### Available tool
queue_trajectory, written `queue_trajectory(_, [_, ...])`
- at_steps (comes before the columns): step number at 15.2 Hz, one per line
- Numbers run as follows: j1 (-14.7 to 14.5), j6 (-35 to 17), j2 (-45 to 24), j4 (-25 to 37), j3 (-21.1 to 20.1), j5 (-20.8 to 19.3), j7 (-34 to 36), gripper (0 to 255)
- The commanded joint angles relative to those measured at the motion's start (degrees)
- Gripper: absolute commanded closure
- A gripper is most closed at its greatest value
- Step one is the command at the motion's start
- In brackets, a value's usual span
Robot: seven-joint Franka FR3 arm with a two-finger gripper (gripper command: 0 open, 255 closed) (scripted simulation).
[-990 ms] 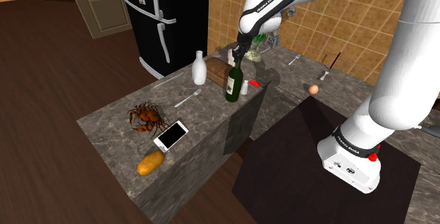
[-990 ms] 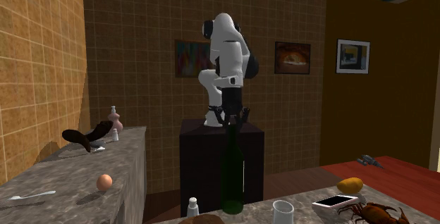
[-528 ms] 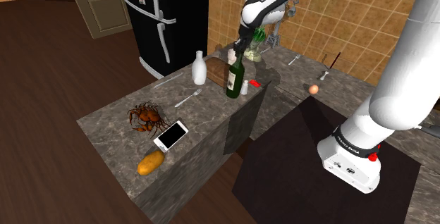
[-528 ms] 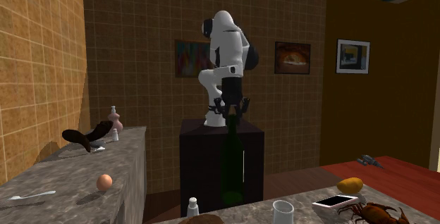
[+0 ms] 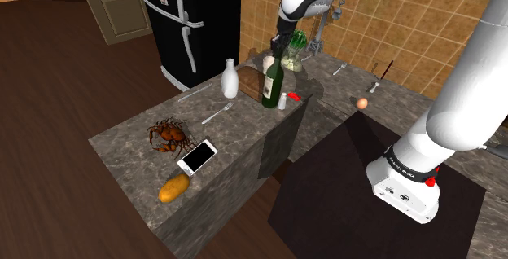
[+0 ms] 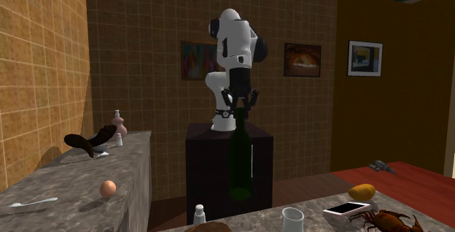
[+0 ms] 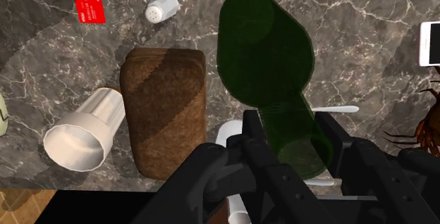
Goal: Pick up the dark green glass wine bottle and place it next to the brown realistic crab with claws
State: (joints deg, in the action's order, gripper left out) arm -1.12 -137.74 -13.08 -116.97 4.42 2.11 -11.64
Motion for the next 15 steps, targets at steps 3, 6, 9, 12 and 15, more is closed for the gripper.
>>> queue_trajectory(3, [0.0,2.7,1.9,0.8,0.1,-0.3,0.2,255])
queue_trajectory(6, [-0.1,4.8,3.0,1.8,0.1,-0.4,0.3,255])
queue_trajectory(9, [-0.1,6.9,4.0,2.9,0.2,-0.6,0.4,255])
queue_trajectory(12, [-0.1,9.0,5.0,4.0,0.2,-0.7,0.5,255])
queue_trajectory(15, [-0.1,11.1,5.9,5.3,0.2,-0.8,0.6,255])
